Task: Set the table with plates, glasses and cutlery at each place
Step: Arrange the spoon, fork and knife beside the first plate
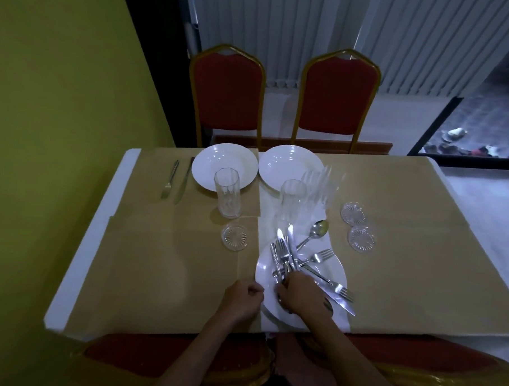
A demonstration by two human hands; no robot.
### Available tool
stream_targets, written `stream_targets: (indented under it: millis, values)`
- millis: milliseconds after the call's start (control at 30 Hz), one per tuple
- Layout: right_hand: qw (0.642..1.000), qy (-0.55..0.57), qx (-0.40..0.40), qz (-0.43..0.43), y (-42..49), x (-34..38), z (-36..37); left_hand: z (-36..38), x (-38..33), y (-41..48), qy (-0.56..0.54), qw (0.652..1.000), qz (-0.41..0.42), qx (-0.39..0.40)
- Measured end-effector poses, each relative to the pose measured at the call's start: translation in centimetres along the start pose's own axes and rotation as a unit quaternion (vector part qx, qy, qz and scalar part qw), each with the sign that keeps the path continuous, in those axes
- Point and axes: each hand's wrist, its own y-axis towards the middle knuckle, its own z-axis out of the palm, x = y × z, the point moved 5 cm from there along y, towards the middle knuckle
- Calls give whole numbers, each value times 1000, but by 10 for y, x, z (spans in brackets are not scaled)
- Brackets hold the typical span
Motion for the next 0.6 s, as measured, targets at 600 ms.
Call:
stream_targets:
  millis: [600]
  values:
    - [994,96,-11,-41,31,153,4,-159,52,83,-142,989,-15,-44]
